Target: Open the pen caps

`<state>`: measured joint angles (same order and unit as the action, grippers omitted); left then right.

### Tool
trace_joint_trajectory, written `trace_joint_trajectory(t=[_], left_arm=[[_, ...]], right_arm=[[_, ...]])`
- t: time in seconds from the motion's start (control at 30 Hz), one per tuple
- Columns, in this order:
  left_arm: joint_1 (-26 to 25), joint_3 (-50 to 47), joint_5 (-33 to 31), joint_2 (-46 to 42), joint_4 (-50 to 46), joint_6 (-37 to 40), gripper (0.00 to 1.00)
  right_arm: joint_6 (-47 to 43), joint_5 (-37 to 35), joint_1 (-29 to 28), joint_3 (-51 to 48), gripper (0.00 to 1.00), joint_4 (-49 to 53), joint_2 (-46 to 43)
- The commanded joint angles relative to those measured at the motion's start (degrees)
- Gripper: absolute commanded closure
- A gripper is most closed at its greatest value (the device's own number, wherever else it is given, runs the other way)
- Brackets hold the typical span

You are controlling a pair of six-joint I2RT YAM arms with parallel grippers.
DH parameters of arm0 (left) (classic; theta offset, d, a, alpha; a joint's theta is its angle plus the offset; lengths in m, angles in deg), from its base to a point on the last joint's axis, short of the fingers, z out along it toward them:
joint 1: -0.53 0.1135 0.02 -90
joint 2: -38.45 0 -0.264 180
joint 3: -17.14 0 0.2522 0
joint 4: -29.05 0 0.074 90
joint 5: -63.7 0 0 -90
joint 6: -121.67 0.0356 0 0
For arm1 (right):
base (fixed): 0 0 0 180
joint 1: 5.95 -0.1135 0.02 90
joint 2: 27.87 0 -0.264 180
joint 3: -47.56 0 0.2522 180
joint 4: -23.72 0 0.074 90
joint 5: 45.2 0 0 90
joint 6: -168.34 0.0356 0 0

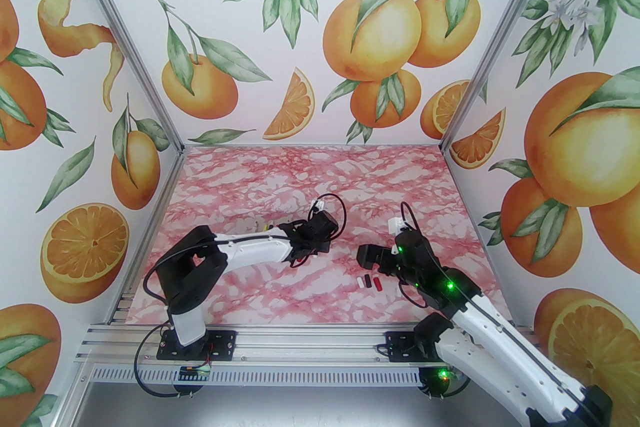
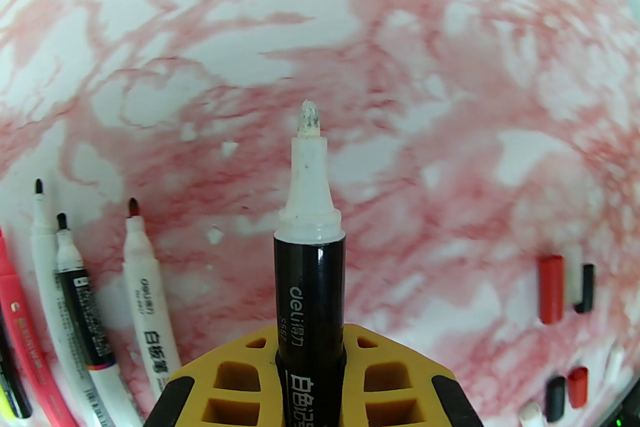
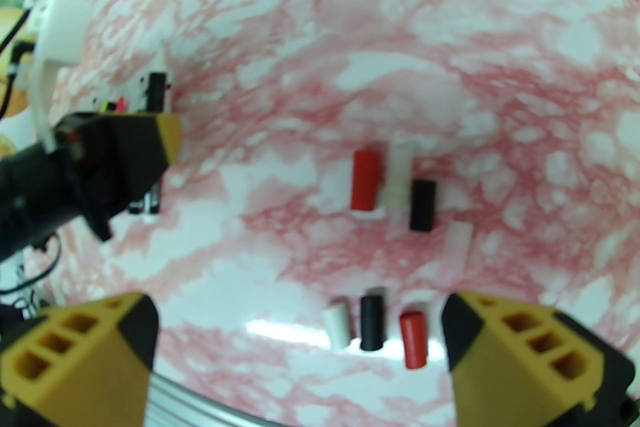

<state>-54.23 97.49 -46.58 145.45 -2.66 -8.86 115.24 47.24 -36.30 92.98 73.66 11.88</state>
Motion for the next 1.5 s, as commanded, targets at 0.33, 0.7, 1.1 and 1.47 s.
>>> trace_joint_trajectory(t=[0.33,0.7,1.1,1.47], left_arm=[[0.7,6.7,-3.8,6.6,-9.0,-1.9,0.88],[0.9,6.9,-3.5,8.2,-9.0,-1.7,0.82],[0.9,6.9,-3.6,8.4,-9.3,-1.7,0.74],[1.1,7.8,-3.9,7.1,-10.0,-1.1,0.72]], right_arm=[[-1.2,1.8,-0.4,-1.2,0.00,0.0,-1.5],[-1.0,1.4,-0.4,-1.2,0.00,0.4,-1.8],[-1.1,1.4,-0.4,-1.4,0.00,0.4,-2.0],[-1.2,1.7,-0.4,-1.4,0.00,0.2,-2.1]])
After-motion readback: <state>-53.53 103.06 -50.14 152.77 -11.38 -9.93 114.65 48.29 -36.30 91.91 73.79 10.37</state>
